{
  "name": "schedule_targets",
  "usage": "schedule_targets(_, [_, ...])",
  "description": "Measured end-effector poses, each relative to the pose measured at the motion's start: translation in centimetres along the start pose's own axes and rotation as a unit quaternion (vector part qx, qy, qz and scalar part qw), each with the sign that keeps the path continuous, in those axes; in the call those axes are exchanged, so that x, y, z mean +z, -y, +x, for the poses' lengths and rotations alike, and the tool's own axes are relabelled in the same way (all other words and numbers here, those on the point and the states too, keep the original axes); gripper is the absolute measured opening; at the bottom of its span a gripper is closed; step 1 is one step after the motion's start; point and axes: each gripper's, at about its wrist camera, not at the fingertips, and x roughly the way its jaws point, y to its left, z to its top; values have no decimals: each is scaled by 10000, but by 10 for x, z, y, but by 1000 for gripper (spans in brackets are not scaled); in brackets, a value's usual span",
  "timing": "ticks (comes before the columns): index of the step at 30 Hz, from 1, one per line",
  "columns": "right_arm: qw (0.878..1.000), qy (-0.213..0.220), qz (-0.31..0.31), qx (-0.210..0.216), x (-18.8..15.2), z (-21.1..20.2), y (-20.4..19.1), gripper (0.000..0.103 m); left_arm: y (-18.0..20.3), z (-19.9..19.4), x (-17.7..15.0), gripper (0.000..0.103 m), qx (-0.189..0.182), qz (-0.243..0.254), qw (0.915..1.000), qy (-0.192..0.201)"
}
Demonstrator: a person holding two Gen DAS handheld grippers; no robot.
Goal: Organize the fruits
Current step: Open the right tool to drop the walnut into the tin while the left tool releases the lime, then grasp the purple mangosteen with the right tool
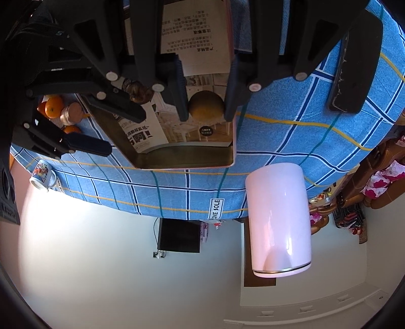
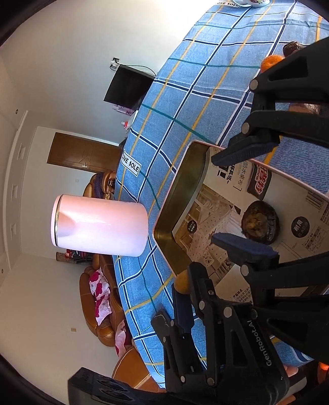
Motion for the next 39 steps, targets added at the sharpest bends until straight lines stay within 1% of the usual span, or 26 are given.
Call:
schedule_targets(1, [10000, 32, 20, -9, -1, -2, 2, 64, 1, -3, 0, 36, 31, 26, 10000, 30])
schedule_targets(2, [10000, 73, 30, -13, -2, -5, 3, 65, 3, -6, -1, 43, 99, 53, 9999, 67])
schedule_targets(3, [9999, 115, 30, -18, -4, -9, 3, 65, 5, -10, -1, 46, 160, 92, 9997, 138])
schedule_targets(4, [9999, 153, 41, -34, -6, -13, 5, 66, 6, -13, -2, 52, 182, 130, 9995, 211])
schedule_targets(5, [9998, 180, 71, -44, -8, -17, 7, 67, 8, -17, -2, 57, 162, 146, 9994, 254])
schedule_targets(8, [9995, 272, 159, -63, -15, -32, 16, 71, 15, -26, -2, 66, 76, 168, 9991, 369])
schedule_targets(12, [9984, 455, 216, -238, -26, -58, 29, 74, 32, -38, -2, 70, -3, 315, 9982, 510])
schedule_targets(14, [9977, 525, 267, -340, -33, -71, 38, 75, 41, -41, -3, 74, -78, 376, 9978, 540])
schedule_targets(21, [9937, 640, 585, -707, -64, -109, 74, 79, 78, -42, -4, 74, -320, 622, 9962, 518])
schedule_targets(29, [9870, 475, 1056, -1112, -109, -139, 119, 80, 116, -33, -8, 74, -528, 809, 9946, 375])
schedule_targets(34, [9836, 327, 1406, -1081, -122, -135, 139, 80, 140, -27, -15, 75, -684, 992, 9925, 226])
schedule_targets(39, [9862, 172, 1383, -899, -125, -128, 136, 80, 155, -22, -20, 75, -846, 1079, 9905, 121])
